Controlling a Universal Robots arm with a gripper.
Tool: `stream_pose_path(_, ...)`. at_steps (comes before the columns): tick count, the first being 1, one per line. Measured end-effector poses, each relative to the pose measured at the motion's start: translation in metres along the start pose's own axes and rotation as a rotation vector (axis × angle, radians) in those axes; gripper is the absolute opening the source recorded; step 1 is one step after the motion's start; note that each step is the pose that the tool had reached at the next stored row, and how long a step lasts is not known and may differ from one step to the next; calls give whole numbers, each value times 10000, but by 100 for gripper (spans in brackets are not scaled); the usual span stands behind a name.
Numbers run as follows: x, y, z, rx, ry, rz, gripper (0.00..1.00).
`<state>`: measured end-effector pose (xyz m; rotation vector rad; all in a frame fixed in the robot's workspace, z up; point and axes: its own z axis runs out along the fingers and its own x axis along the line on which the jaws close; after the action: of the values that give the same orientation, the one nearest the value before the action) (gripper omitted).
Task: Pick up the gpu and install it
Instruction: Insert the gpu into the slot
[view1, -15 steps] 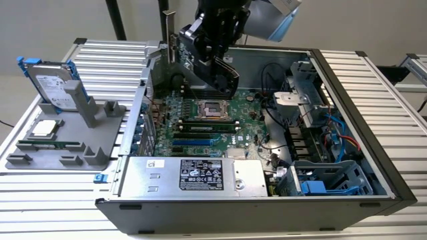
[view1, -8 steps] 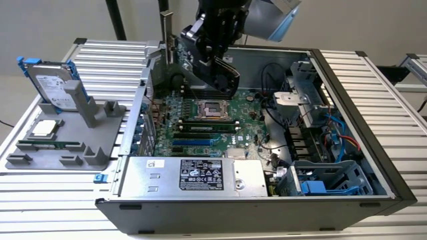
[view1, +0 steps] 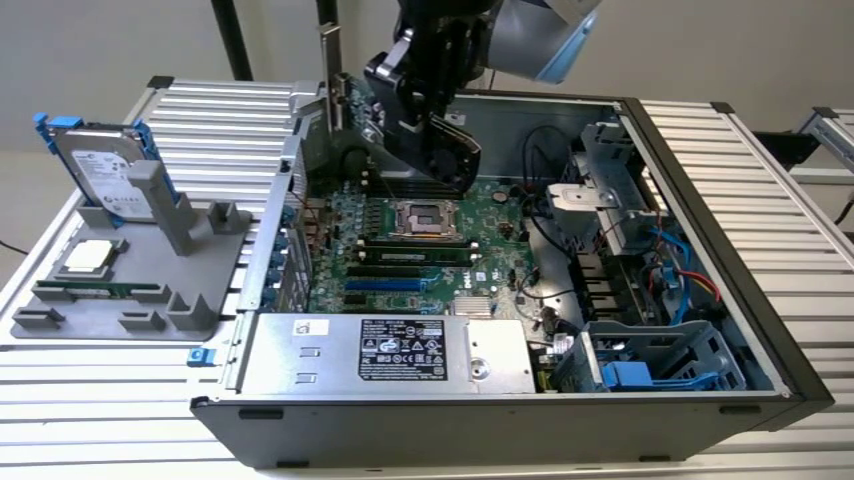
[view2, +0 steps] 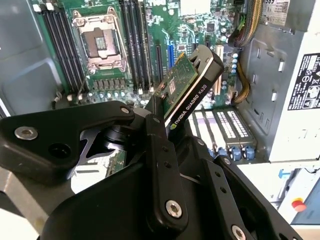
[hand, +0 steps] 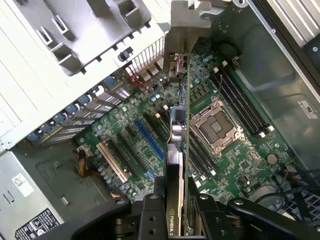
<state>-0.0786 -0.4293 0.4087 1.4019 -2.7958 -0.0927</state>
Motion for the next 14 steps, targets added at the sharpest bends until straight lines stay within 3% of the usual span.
stream_pose_path(14, 0, 0, 0, -11, 69, -1044, 0)
